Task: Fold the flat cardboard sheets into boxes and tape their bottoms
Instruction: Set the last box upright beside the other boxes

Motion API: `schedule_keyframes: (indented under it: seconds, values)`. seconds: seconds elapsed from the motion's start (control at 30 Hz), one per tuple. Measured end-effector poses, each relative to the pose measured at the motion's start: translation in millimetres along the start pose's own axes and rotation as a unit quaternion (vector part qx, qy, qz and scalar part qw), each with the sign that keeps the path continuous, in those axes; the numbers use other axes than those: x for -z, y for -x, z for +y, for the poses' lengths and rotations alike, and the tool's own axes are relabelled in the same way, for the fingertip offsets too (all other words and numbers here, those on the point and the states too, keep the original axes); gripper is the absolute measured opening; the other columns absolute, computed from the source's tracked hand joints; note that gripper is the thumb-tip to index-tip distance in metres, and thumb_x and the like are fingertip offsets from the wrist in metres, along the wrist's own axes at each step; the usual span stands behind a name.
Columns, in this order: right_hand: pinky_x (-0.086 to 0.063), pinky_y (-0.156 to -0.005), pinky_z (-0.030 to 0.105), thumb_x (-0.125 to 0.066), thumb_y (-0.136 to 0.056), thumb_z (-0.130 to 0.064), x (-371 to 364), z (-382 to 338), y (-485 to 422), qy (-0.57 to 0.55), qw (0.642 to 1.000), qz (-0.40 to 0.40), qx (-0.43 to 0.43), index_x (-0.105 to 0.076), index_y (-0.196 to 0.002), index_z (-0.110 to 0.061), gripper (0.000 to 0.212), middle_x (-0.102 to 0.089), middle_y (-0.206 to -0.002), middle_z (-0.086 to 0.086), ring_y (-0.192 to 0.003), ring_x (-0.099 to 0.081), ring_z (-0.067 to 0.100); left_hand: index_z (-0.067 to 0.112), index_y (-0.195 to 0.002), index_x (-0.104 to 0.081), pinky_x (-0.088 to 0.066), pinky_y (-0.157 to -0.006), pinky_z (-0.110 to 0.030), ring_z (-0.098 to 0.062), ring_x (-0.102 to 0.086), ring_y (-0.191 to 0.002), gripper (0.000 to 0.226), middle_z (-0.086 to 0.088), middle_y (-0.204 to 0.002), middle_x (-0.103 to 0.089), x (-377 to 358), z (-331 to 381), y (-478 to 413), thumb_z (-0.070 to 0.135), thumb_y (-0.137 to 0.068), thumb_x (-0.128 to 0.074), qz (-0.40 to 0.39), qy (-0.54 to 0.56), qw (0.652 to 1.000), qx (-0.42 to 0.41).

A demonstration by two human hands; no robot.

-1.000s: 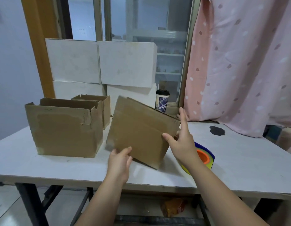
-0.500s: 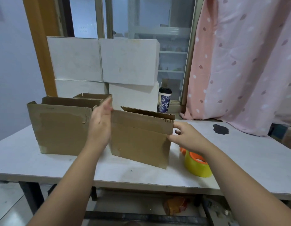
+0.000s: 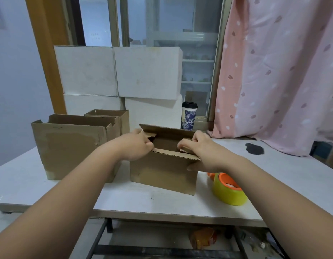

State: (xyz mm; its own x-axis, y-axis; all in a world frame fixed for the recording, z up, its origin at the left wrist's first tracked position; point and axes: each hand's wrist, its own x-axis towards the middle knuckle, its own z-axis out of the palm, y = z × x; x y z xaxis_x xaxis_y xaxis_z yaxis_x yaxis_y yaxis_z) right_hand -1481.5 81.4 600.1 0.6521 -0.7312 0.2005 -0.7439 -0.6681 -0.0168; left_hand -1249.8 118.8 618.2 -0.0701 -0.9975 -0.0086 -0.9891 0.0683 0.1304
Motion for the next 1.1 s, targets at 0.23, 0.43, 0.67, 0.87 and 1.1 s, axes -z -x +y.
schedule_keyframes:
  seconds: [0.23,0.43,0.67,0.87,1.1]
  values:
    - [-0.044,-0.079,0.037,-0.080,-0.074,-0.025,-8.8,10.8,-3.9,-0.083,0.991,0.083,-0.058,-0.030,-0.126,-0.030,0.072,-0.036,-0.107,0.002,-0.097,-0.044,0.021,0.023,-0.120,-0.058,-0.040,-0.073,-0.029,-0.022,-0.056,-0.097,0.044,-0.007,-0.117,-0.061,-0.4,7.0,-6.3,0.046,-0.098,-0.027,0.052,0.000,0.997,0.054]
    - [-0.031,-0.056,0.023,-0.079,-0.075,-0.020,-27.6,24.9,-16.2,-0.230,0.932,0.241,-0.145,-0.031,-0.105,-0.021,0.056,-0.042,-0.088,-0.008,-0.073,-0.045,0.010,0.015,-0.140,-0.038,-0.038,-0.094,-0.037,-0.031,-0.046,-0.122,0.062,-0.017,-0.133,-0.049,-21.5,4.7,-30.6,0.056,-0.094,-0.035,0.251,0.191,0.942,0.116]
    - [-0.041,-0.075,0.029,-0.057,-0.090,-0.006,-47.3,18.5,-42.4,-0.336,0.876,0.265,-0.223,-0.017,-0.145,-0.038,0.076,-0.062,-0.115,0.011,-0.095,-0.059,0.028,0.047,-0.145,0.000,-0.023,-0.112,-0.043,-0.024,-0.027,-0.139,0.090,0.002,-0.158,0.001,-67.8,0.6,-60.2,0.056,-0.080,-0.062,0.385,0.458,0.797,0.078]
    - [-0.034,-0.108,0.041,-0.060,-0.090,-0.010,-93.1,-26.6,-87.1,-0.500,0.735,0.287,-0.357,0.014,-0.150,-0.034,0.098,-0.027,-0.150,0.014,-0.133,-0.038,0.028,0.033,-0.149,0.004,-0.025,-0.100,-0.027,-0.022,-0.018,-0.140,0.106,-0.004,-0.156,-0.001,-109.6,21.1,-84.2,0.035,-0.077,-0.074,0.427,0.491,0.741,0.168]
    - [-0.038,-0.105,0.045,-0.057,-0.089,-0.002,-145.9,-45.3,-124.4,-0.521,0.686,0.310,-0.402,-0.014,-0.148,-0.033,0.080,-0.023,-0.144,0.012,-0.125,-0.043,0.028,0.042,-0.146,-0.015,-0.029,-0.099,-0.029,-0.017,-0.013,-0.138,0.091,-0.009,-0.155,0.003,-141.7,15.9,-112.3,0.021,-0.080,-0.074,0.373,0.510,0.743,0.221]
